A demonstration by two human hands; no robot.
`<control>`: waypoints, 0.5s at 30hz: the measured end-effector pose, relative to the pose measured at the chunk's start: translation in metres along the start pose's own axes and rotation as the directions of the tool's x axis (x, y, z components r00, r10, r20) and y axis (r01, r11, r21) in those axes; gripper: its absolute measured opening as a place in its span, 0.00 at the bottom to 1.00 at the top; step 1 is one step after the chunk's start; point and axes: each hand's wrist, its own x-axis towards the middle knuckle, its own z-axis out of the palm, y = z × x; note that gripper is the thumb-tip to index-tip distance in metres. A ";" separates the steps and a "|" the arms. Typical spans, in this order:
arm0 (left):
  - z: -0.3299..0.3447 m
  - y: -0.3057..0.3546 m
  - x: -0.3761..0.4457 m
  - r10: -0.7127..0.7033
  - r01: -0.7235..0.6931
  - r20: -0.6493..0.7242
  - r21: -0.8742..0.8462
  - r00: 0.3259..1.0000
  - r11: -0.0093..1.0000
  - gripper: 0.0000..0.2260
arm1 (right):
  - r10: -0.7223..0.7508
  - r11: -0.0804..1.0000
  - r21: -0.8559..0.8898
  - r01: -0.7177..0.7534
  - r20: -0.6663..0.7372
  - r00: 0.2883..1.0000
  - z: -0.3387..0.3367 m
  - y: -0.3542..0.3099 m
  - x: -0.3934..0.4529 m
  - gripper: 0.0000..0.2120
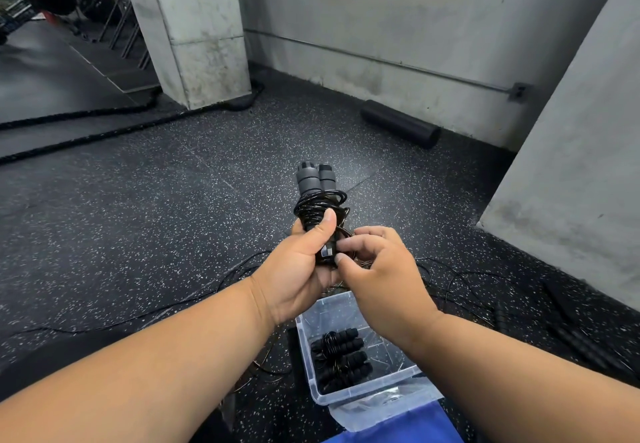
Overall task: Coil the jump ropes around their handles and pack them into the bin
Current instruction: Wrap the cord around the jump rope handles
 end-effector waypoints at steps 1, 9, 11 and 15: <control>0.000 0.000 0.000 0.000 0.000 0.000 0.008 1.000 1.000 0.31 | 0.002 1.000 0.005 -0.002 -0.008 1.000 0.001 0.000 -0.001 0.06; -0.004 0.003 0.000 0.001 -0.009 0.051 0.166 0.999 0.986 0.33 | 0.067 0.993 0.100 -0.070 0.029 0.997 0.002 -0.002 0.001 0.05; -0.005 0.003 -0.003 0.002 -0.010 0.039 0.203 0.999 0.979 0.34 | 0.071 0.984 0.156 -0.082 0.078 0.994 0.000 -0.003 0.002 0.05; -0.011 0.002 -0.002 0.035 -0.041 0.027 0.271 0.999 0.962 0.29 | 0.064 0.979 0.182 -0.096 0.174 0.983 -0.002 -0.007 0.002 0.07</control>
